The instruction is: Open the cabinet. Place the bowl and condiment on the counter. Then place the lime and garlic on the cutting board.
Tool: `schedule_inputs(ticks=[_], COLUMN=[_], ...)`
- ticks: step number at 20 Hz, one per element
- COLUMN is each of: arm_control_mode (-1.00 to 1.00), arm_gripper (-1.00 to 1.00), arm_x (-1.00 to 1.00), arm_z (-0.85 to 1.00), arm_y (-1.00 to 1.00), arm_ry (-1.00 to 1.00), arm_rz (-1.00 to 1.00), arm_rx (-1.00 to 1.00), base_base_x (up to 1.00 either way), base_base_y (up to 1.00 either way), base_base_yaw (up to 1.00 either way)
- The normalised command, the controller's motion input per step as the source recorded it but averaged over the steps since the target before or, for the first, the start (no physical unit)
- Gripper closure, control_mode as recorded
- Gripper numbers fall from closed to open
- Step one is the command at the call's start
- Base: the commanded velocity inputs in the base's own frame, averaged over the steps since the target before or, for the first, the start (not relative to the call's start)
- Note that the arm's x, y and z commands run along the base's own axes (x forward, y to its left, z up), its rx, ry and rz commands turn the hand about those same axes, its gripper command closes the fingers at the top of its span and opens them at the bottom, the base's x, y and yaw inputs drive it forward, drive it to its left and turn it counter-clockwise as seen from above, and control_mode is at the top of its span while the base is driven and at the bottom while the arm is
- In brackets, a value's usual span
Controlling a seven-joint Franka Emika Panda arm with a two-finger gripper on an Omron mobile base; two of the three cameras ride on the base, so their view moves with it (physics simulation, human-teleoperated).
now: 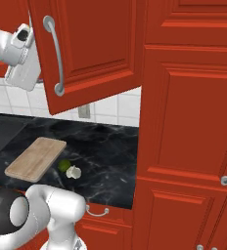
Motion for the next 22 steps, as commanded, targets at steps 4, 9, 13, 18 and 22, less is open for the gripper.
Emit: schedule_inputs(ticks=[4, 9, 13, 18, 22], arm_control_mode=[-1.00, -1.00, -1.00, -1.00, -1.00], arm_gripper=[-1.00, -1.00, -1.00, -1.00, -1.00], arm_x=[-0.97, -0.71, -0.06, 0.52, 0.26], arm_z=[0.00, 0.00, 0.00, 0.00, 0.08], arm_y=[-0.89, -1.00, -1.00, -0.81, -0.57], arm_ry=[-0.14, -0.04, 0.00, 0.00, -0.01], arm_rz=[0.00, 0.00, 0.00, 0.00, 0.00], arm_rx=[0.00, 0.00, 0.01, 0.13, 0.14], base_base_x=[0.00, 0.00, 0.00, 0.00, 0.00], base_base_y=[0.00, 0.00, 0.00, 0.00, 0.00], base_base_yaw=[0.00, 0.00, 0.00, 0.00, 0.00])
